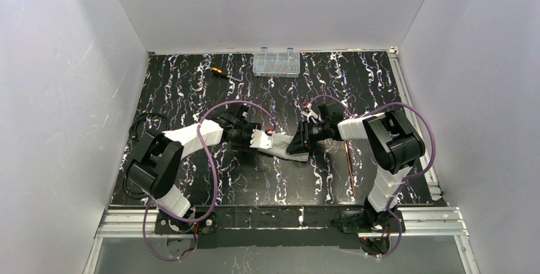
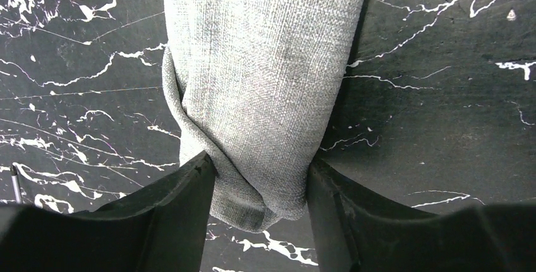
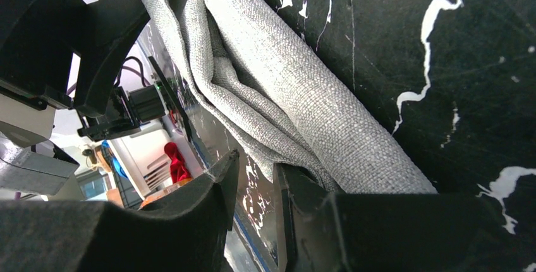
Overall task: Fold the napkin into a case and place the utensils inside
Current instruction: Pick up the smaller rectangle-folded napkin from the center of the board, then turn over the smaller rectangle folded napkin at the center of the board.
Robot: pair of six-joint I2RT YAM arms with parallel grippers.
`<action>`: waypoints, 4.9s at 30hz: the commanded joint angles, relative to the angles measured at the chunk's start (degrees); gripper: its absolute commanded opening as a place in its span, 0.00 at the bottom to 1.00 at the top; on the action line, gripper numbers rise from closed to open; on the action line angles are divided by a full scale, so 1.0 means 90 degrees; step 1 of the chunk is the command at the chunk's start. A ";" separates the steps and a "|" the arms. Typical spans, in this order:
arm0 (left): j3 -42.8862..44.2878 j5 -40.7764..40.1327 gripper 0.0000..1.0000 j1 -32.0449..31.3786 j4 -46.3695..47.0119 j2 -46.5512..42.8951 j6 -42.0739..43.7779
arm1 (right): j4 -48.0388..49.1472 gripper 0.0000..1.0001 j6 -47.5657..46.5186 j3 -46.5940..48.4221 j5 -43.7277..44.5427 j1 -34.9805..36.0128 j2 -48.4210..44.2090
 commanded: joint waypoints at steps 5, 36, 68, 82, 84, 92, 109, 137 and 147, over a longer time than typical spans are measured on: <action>0.0436 0.0271 0.52 0.0068 -0.1626 0.0500 -0.0009 | -0.0146 0.37 -0.0112 -0.0009 0.0229 -0.0052 0.0041; 0.4042 0.2316 0.00 0.0126 -0.7603 0.2221 -0.0913 | -0.1700 0.48 -0.1026 0.0812 -0.0040 -0.0664 -0.1219; 0.3617 0.8093 0.00 0.3162 -0.9244 0.5425 -0.1549 | -0.1640 0.49 -0.1376 0.2079 0.0889 0.0311 -0.0549; 0.3617 0.7545 0.00 0.3223 -0.9244 0.5395 -0.1244 | -0.0466 0.58 -0.1602 0.3748 0.0972 0.0380 0.1250; 0.3605 0.7447 0.00 0.3218 -0.9236 0.5310 -0.1138 | -0.1038 0.84 -0.2543 0.3646 0.1731 0.0259 0.0757; 0.3537 0.7196 0.00 0.3227 -0.9251 0.5077 -0.0980 | -0.0203 0.99 -0.5598 0.2039 0.2102 0.0067 -0.0614; 0.3568 0.6981 0.00 0.3211 -0.9255 0.4961 -0.1021 | -0.0969 0.97 -0.9047 0.3203 0.0667 0.0388 0.0289; 0.3534 0.6605 0.00 0.3216 -0.9254 0.4373 -0.1005 | -0.4133 0.22 -1.1575 0.5396 0.2874 0.1620 0.2027; 0.3454 0.6353 0.00 0.3141 -0.9253 0.3251 -0.1291 | -0.5535 0.01 -1.0110 0.5310 0.2170 0.1701 0.0780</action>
